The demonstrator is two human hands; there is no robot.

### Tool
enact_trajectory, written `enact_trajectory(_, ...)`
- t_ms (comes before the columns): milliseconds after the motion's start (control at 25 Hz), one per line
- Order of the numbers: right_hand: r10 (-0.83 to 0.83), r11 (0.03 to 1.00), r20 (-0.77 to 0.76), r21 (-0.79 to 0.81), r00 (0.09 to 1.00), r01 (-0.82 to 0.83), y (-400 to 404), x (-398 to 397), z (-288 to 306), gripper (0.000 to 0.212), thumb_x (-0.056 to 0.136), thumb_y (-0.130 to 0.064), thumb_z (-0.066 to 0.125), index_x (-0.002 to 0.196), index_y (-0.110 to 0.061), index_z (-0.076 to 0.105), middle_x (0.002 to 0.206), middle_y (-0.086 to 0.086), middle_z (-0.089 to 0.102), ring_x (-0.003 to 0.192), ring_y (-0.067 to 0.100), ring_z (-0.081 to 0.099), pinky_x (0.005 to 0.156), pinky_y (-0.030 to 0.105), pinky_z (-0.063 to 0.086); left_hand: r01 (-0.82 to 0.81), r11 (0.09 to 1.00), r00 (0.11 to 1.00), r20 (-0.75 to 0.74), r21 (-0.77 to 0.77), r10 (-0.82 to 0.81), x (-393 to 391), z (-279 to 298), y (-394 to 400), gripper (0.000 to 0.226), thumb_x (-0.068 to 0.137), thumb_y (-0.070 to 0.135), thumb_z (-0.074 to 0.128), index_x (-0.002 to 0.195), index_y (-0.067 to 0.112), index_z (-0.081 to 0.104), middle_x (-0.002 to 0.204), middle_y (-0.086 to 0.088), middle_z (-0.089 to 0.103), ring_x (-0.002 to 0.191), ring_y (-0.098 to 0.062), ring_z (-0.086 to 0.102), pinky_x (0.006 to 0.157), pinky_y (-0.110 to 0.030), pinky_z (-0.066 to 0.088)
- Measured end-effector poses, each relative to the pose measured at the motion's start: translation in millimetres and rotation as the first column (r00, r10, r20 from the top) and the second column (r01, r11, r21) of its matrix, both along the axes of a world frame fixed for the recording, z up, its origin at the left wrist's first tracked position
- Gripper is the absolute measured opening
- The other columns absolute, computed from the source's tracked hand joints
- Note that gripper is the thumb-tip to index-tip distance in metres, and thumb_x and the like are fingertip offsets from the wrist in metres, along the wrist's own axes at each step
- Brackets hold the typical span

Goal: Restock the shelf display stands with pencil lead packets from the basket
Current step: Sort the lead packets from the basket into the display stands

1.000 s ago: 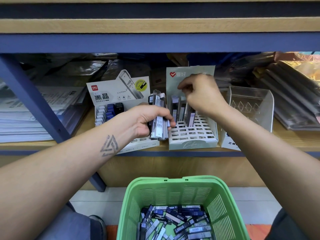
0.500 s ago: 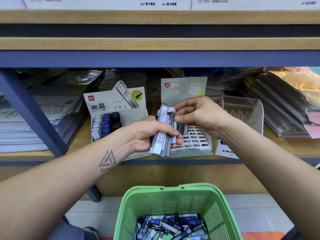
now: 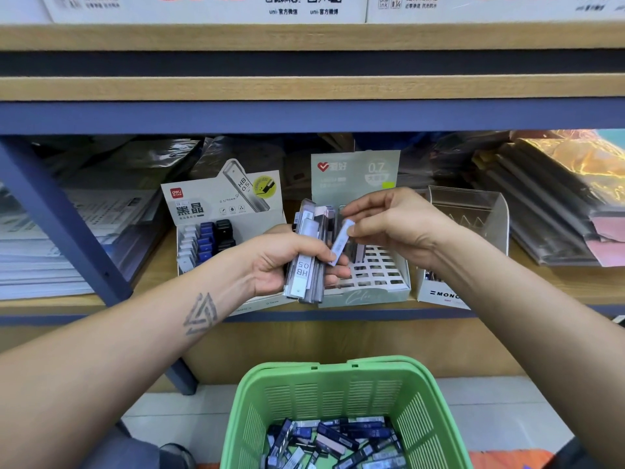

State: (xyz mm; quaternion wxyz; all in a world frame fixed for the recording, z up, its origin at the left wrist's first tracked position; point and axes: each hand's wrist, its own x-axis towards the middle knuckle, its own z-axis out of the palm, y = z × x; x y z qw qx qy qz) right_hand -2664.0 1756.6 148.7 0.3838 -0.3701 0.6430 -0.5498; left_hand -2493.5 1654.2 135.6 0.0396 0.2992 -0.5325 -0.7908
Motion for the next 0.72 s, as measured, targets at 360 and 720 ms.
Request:
enact_trajectory(360, 0.009, 1.0, -0.178, -0.007, 0.984, -0.011, 20.8, -10.8, -4.1, 0.026, 0.07, 0.018, 0.078, 0.082, -0.005, 0.077, 0.085, 0.009, 0.076, 0.083, 0.023, 0.072, 0.083, 0.032, 0.06, -0.154, 0.988, 0.988, -0.03, -0.008, 0.153, -3.9, -2.7, -7.5, 0.012, 0.087, -0.002, 0.066, 0.097, -0.008, 0.067, 0.085, -0.02, 0.071, 0.066, -0.02, 0.069, 0.064, -0.029, 0.062)
enact_trajectory(720, 0.137, 0.99, -0.218, 0.056, 0.966, -0.128, 46.2, -6.7, -2.5, 0.022, 0.082, 0.008, 0.075, 0.103, 0.0, 0.071, 0.09, 0.021, 0.075, 0.078, 0.024, 0.073, 0.073, 0.029, 0.059, -0.222, 0.927, 0.973, -0.136, -0.302, 0.189, -16.5, 3.3, 20.1, 0.021, 0.074, -0.018, 0.072, 0.092, -0.011, 0.067, 0.085, -0.031, 0.07, 0.067, -0.032, 0.07, 0.067, -0.04, 0.062)
